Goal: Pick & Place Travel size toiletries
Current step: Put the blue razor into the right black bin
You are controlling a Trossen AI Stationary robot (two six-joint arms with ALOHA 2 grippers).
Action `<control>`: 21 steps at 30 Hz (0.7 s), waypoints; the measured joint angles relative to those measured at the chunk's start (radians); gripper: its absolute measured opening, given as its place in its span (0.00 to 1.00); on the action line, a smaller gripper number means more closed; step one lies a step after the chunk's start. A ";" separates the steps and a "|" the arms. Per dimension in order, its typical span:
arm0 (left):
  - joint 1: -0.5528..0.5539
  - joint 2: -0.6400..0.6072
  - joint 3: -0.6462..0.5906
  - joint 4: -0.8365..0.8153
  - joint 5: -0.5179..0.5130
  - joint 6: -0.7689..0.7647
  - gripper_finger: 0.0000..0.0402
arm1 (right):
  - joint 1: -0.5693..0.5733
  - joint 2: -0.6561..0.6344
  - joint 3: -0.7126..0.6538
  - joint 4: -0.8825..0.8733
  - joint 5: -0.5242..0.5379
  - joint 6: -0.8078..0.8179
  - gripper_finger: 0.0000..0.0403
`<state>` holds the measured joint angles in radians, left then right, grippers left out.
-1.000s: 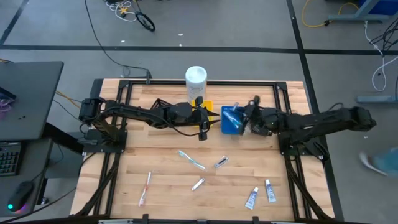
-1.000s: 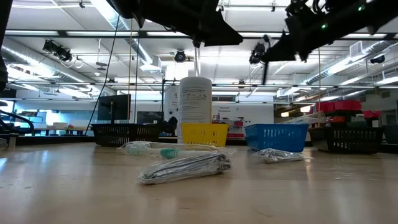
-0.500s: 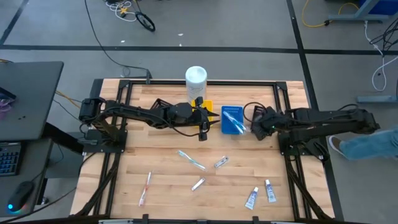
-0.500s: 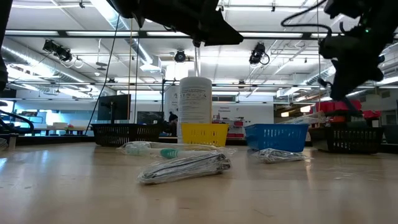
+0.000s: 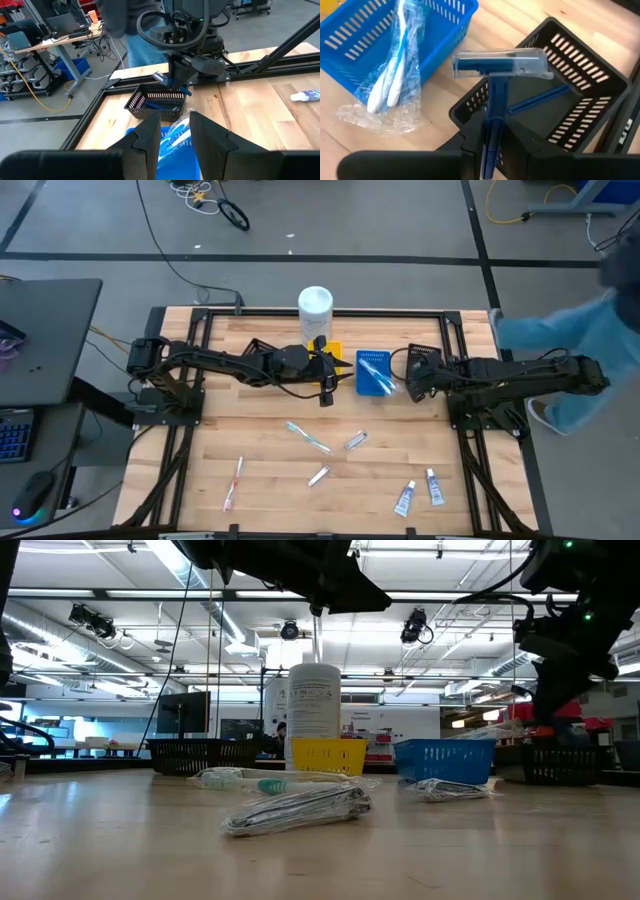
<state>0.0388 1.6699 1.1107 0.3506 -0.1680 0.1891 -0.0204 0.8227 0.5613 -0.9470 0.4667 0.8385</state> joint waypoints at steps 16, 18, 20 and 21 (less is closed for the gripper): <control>0.000 0.000 0.000 0.006 0.000 0.001 0.28 | -0.098 0.017 0.048 -0.025 0.213 -0.067 0.17; 0.000 0.000 0.000 0.007 0.000 0.001 0.28 | -0.119 0.030 0.048 -0.016 0.203 -0.065 0.17; 0.000 0.000 0.000 0.006 0.000 0.000 0.28 | -0.138 0.050 0.048 -0.011 0.175 -0.065 0.17; 0.000 0.000 0.000 0.006 0.000 0.000 0.28 | -0.147 0.061 0.048 -0.012 0.162 -0.067 0.17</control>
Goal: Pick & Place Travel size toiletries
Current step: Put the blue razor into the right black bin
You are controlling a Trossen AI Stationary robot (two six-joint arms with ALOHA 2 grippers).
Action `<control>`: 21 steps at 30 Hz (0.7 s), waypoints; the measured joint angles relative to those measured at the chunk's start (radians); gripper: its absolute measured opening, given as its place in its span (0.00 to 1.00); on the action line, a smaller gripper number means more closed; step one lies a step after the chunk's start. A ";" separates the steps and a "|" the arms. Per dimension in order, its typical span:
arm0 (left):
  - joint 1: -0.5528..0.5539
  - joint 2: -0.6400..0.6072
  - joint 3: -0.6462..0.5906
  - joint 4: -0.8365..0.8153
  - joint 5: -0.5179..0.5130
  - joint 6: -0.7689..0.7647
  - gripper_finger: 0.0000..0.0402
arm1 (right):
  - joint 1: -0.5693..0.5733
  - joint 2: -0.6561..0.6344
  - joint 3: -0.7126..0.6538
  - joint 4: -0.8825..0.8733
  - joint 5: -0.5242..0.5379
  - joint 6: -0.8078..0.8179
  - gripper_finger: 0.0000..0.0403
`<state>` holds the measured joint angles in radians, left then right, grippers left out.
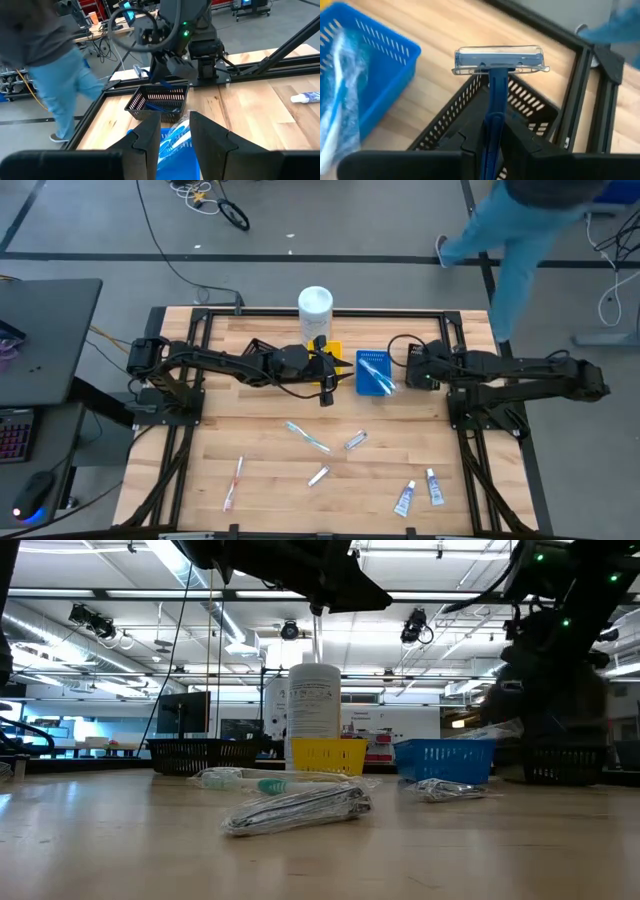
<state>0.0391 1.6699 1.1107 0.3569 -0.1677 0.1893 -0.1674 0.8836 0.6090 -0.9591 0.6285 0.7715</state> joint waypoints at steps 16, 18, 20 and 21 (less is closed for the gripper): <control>0.000 0.000 0.000 0.000 0.000 0.000 0.28 | -0.074 0.175 0.000 0.020 -0.032 -0.002 0.17; 0.000 0.000 0.000 0.000 -0.001 0.029 0.28 | -0.076 0.175 0.000 0.028 -0.032 -0.002 0.17; 0.000 0.000 0.000 0.000 -0.001 0.069 0.28 | -0.076 0.175 0.000 0.031 -0.032 -0.002 0.17; 0.000 0.000 0.000 0.000 -0.001 0.087 0.28 | -0.076 0.175 0.000 0.033 -0.035 -0.002 0.17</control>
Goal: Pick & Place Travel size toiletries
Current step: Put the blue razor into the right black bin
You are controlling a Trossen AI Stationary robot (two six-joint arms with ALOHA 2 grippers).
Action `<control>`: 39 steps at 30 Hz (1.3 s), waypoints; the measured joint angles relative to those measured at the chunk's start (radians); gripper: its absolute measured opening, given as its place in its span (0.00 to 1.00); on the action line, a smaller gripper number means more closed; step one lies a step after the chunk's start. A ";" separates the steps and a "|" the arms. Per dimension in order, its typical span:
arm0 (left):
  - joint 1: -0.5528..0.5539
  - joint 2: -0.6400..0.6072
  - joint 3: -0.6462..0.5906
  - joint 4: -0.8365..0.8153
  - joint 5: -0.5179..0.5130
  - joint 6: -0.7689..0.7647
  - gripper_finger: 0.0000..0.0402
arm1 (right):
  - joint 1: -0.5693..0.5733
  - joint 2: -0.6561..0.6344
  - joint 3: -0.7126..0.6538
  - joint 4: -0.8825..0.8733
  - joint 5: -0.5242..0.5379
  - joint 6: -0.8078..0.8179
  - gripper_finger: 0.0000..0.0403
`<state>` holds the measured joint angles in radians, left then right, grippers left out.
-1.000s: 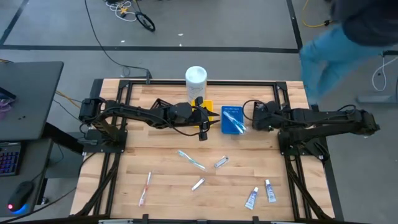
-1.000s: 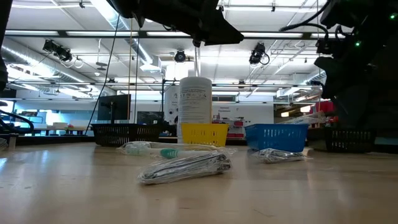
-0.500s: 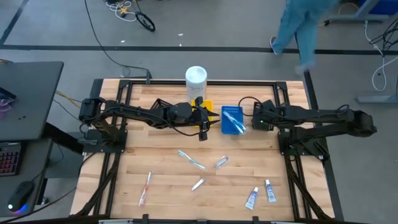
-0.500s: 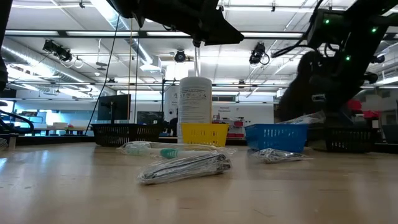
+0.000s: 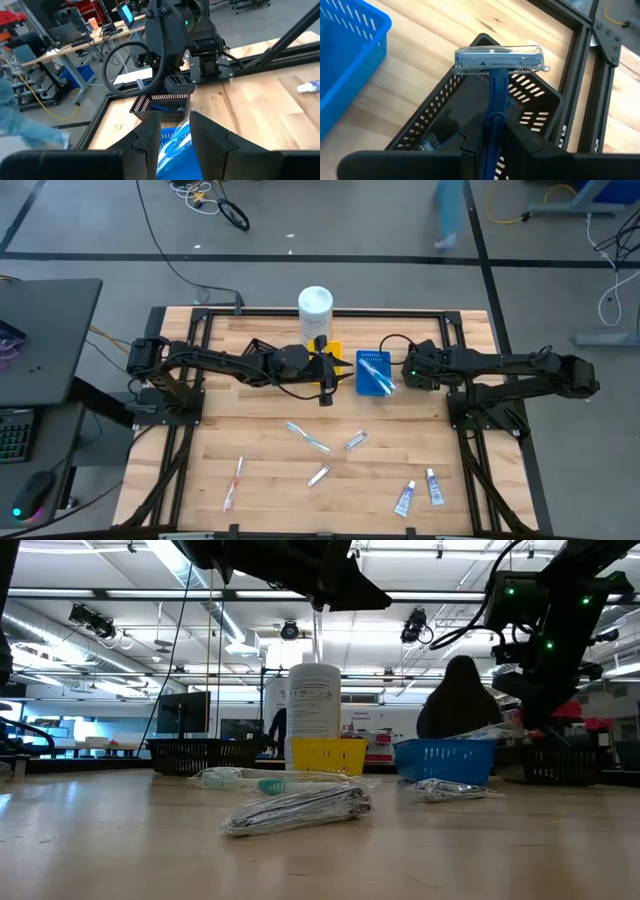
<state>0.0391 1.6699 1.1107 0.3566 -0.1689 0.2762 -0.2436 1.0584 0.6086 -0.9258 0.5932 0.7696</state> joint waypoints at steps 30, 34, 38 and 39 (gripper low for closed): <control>0.000 0.000 0.000 0.000 0.000 0.044 0.28 | -0.012 0.000 -0.001 -0.060 -0.002 0.165 0.17; 0.000 0.000 0.000 0.000 0.000 0.043 0.28 | -0.025 0.000 -0.001 -0.058 -0.002 0.169 0.17; 0.000 0.000 0.000 0.000 0.000 0.043 0.28 | -0.035 0.000 -0.001 -0.037 0.005 0.168 0.17; 0.000 0.000 0.000 0.000 0.000 0.042 0.28 | -0.038 0.000 -0.001 -0.031 0.005 0.168 0.17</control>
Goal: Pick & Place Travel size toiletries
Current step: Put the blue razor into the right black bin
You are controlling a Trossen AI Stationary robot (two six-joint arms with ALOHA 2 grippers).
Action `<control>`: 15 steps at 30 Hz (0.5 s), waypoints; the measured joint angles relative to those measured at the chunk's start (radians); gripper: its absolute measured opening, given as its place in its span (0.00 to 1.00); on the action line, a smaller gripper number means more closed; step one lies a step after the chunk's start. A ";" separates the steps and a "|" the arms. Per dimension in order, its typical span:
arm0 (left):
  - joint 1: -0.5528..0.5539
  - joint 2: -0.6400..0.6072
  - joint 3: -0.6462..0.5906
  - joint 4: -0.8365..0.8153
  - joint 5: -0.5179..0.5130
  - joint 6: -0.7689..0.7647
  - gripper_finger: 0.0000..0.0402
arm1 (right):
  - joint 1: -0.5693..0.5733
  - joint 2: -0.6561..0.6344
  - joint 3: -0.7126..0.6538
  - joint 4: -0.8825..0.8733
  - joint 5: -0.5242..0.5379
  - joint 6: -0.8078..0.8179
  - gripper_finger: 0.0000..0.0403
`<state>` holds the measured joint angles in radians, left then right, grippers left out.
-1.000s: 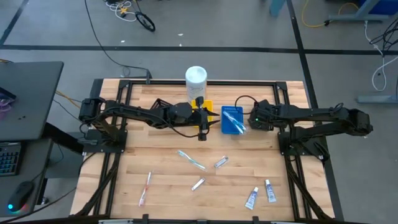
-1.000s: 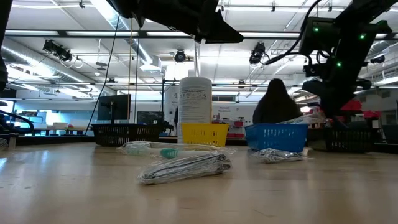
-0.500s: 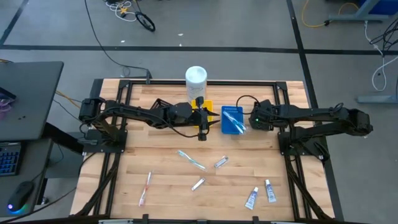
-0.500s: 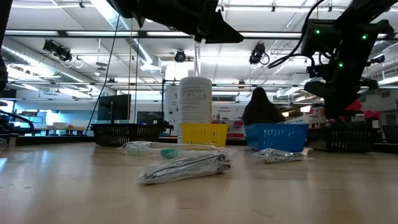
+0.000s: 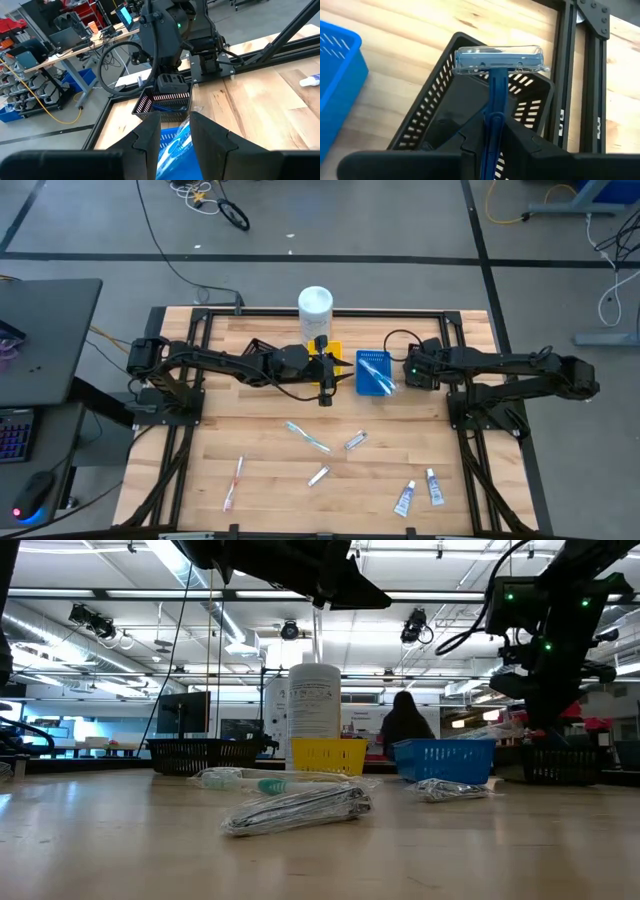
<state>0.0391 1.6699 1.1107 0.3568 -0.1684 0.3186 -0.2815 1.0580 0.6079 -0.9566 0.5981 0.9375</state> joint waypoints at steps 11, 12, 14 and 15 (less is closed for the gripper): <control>0.000 0.000 0.000 0.000 0.000 0.000 0.28 | -0.001 0.000 0.000 0.013 -0.024 -0.033 0.17; 0.000 0.000 0.000 0.000 0.000 0.000 0.28 | -0.001 0.000 0.000 0.012 -0.024 -0.033 0.17; 0.000 0.000 0.000 0.000 0.000 0.000 0.28 | -0.001 0.000 0.000 0.012 -0.024 -0.033 0.17; 0.000 0.000 0.000 0.000 0.000 0.000 0.28 | -0.001 0.000 0.000 0.012 -0.024 -0.033 0.17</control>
<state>0.0391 1.6699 1.1107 0.3565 -0.1684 0.3187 -0.2821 1.0580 0.6079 -0.9444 0.5743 0.9044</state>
